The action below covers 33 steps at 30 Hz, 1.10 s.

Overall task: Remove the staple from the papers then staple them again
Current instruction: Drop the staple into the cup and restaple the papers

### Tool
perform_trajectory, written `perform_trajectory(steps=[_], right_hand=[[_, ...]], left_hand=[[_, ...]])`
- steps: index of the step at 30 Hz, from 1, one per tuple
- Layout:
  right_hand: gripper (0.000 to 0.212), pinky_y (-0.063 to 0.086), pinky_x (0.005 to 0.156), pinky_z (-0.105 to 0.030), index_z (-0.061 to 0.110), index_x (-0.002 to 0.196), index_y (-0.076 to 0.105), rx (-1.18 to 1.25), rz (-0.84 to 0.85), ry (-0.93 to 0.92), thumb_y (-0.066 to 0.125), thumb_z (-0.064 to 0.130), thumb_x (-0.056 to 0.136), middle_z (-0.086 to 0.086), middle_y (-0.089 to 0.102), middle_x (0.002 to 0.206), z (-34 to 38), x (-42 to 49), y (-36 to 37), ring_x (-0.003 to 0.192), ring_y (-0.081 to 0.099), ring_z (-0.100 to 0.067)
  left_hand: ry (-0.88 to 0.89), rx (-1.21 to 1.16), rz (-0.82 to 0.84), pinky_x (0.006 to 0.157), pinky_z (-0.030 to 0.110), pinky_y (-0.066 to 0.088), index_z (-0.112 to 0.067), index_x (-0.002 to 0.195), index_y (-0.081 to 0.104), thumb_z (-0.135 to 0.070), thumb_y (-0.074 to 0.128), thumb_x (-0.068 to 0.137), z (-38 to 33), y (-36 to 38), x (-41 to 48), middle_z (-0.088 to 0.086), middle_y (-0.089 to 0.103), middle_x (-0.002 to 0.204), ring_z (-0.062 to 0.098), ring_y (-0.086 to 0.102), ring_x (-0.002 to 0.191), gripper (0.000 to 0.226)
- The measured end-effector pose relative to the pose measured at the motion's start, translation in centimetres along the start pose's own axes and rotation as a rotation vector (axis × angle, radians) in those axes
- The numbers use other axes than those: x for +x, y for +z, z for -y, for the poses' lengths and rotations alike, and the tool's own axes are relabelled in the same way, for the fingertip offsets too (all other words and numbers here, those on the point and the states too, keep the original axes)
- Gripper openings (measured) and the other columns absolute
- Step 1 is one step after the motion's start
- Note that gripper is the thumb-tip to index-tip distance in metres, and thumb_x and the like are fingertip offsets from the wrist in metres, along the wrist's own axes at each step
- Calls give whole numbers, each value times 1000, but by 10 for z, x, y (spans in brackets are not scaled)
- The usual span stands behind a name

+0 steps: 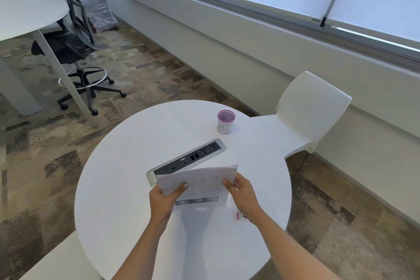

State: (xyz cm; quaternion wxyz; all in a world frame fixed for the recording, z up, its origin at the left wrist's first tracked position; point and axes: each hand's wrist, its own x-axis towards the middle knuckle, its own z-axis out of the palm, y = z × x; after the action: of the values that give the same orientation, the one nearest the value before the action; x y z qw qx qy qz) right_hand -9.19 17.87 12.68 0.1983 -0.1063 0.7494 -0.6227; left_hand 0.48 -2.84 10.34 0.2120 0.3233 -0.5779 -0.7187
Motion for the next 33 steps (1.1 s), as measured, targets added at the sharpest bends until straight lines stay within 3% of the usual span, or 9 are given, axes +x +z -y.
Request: perform_trajectory(steps=[4, 8, 11, 20, 23, 28, 33], right_hand=[[19, 50, 91, -22, 34, 111, 67, 15, -29, 6, 57, 25, 98, 15, 72, 110, -3, 3, 4, 105, 66, -5], [20, 50, 81, -15, 36, 102, 69, 9, -43, 13, 56, 21, 98, 14, 75, 103, 0, 5, 2, 100, 68, -5], [21, 50, 84, -20, 32, 103, 70, -28, -18, 6, 53, 18, 100, 11, 74, 105, 1, 6, 0, 101, 68, -9], [25, 49, 81, -10, 33, 110, 66, -39, 65, -7, 47, 18, 103, 15, 73, 110, 4, 2, -8, 103, 66, 0], [21, 50, 84, -14, 23, 118, 63, -9, 63, -20, 52, 24, 101, 10, 72, 113, 4, 3, -10, 106, 66, -3], [23, 48, 90, -20, 23, 122, 59, -7, 36, -29, 46, 26, 103, 7, 70, 116, 1, 2, -9, 108, 64, -5], [29, 49, 95, -28, 21, 122, 62, -8, 16, -11, 38, 19, 106, 5, 70, 117, -2, 2, -5, 111, 63, -13]], left_hand=[[1, -16, 38, 59, 15, 56, -17, 99, 72, -3, 86, 71, 0, 7, -3, -8, 79, 89, 6, 74, 81, 34], [31, 1, 28, 71, 17, 56, -18, 103, 71, -8, 85, 73, 0, 4, -3, -8, 78, 95, 6, 73, 86, 34], [34, 27, 39, 76, 23, 56, -16, 106, 71, -8, 83, 76, 2, -1, -2, -5, 78, 98, 10, 73, 89, 34], [15, 79, 81, 77, 29, 55, -7, 109, 70, -12, 74, 86, 9, -8, 2, 6, 75, 103, 25, 71, 96, 24], [3, 66, 74, 77, 29, 56, -9, 106, 72, -11, 76, 84, 8, -8, 1, 5, 76, 101, 21, 72, 92, 23], [-2, 42, 67, 69, 17, 57, -16, 99, 72, -12, 78, 81, 5, -2, -2, -7, 78, 93, 9, 73, 85, 19], [11, 46, 24, 70, 21, 53, -17, 97, 72, -14, 78, 82, 4, 7, -5, -5, 76, 91, 10, 70, 82, 17]])
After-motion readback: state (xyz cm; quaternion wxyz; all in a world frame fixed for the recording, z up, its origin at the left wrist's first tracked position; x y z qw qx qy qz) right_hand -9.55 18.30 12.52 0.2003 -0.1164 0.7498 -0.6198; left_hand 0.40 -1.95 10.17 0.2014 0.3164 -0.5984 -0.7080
